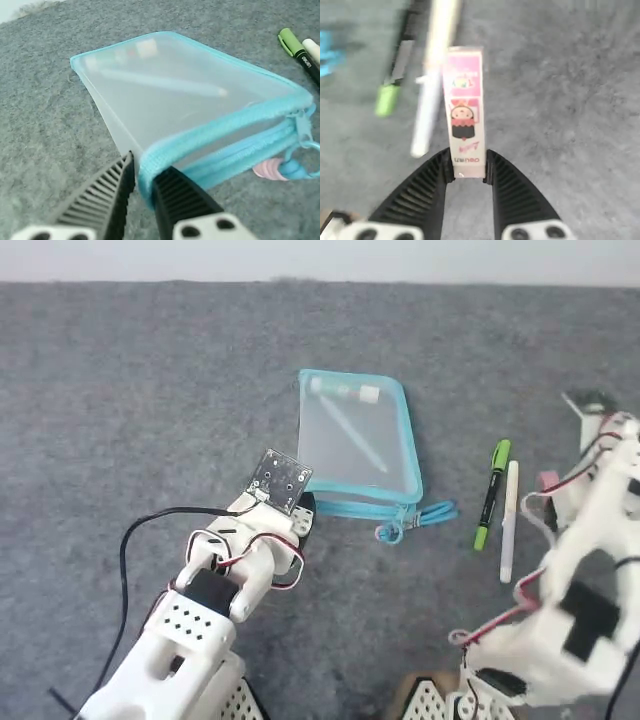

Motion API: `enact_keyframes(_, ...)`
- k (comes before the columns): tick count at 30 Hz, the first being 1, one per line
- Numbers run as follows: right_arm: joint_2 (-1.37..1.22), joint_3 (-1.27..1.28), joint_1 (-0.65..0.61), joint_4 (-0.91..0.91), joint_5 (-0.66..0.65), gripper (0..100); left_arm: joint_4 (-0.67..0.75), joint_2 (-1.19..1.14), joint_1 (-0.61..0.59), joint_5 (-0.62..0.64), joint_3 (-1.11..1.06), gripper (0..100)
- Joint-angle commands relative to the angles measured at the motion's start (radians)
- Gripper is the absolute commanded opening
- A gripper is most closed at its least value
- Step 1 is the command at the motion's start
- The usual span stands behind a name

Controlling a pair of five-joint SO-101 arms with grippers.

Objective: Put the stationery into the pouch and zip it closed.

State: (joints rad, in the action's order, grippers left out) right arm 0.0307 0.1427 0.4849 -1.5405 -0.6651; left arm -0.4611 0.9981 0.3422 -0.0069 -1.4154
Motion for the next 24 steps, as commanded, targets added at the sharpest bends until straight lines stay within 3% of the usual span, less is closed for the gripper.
enact_keyframes(1,0.234,-0.049,-0.105,-0.114,-0.014,0.6,0.028,0.003,0.0,0.002,0.013,1)
enact_keyframes(6,0.415,-0.043,-0.286,-0.248,-0.008,0.6,0.029,0.002,0.0,0.003,0.016,1)
enact_keyframes(10,0.559,0.061,-0.423,-0.252,-0.006,0.6,0.029,0.006,-0.003,0.005,0.019,1)
enact_keyframes(14,0.676,0.195,-0.61,-0.252,-0.003,0.6,0.081,0.0,-0.091,0.043,0.019,1)
enact_keyframes(20,0.705,0.27,-0.889,-0.236,0.137,0.6,0.08,0.0,-0.121,0.054,0.028,1)
enact_keyframes(24,0.602,0.267,-0.984,-0.165,0.241,0.6,0.08,0.0,-0.121,0.054,0.025,1)
